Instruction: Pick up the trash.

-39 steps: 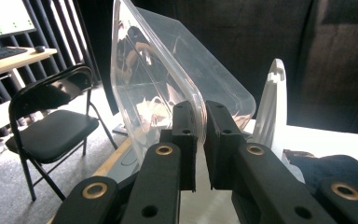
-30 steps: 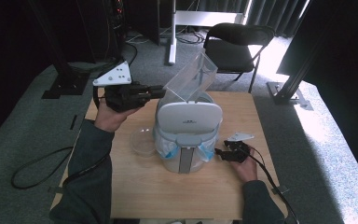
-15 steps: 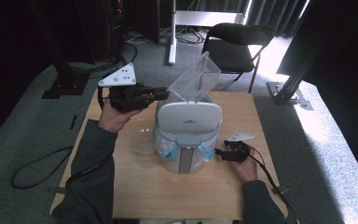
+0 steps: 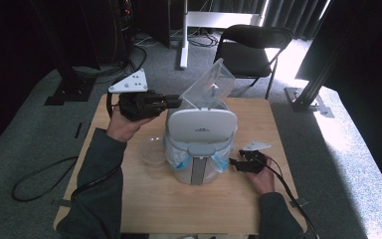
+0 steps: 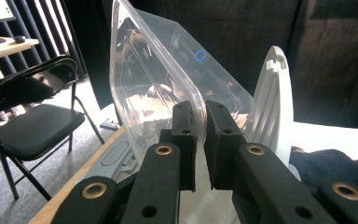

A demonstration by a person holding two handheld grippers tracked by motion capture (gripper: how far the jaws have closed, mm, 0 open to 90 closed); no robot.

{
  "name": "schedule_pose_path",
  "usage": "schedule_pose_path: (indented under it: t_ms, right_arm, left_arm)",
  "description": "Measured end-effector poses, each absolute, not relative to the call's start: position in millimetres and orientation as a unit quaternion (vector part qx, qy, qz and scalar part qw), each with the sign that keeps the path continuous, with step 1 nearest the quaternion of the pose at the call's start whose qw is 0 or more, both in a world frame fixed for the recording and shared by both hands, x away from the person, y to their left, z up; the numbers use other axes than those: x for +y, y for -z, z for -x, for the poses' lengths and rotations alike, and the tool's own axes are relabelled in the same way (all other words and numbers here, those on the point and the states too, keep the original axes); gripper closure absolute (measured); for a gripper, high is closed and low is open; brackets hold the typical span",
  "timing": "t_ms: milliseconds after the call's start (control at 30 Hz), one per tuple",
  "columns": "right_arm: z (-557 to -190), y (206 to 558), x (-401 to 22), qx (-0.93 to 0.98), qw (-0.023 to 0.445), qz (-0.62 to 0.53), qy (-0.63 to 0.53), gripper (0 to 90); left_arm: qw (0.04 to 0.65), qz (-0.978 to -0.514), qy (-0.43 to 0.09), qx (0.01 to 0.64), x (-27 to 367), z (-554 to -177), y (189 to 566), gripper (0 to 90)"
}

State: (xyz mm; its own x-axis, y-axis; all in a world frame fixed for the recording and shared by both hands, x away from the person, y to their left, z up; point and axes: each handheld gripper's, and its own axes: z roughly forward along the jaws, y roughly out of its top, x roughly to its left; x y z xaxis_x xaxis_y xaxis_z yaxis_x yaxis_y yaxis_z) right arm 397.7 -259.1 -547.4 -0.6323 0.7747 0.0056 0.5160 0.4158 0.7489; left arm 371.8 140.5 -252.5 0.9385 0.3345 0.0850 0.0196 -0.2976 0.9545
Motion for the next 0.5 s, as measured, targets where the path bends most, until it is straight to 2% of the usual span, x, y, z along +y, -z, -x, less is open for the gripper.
schedule_pose_path:
  t_ms: [267,500]
  right_arm:
    - [-397.7,547.4,-259.1,0.823,0.174,-0.392,-0.372,37.2]
    - [-397.7,547.3,-259.1,0.823,0.173,-0.392,-0.372,37.0]
  left_arm:
    - [0.583,-0.794,-0.133,0.107,137.8,-371.3,250.8,83.3]
    - [0.584,-0.795,-0.122,0.108,138.9,-374.5,254.2,79.0]
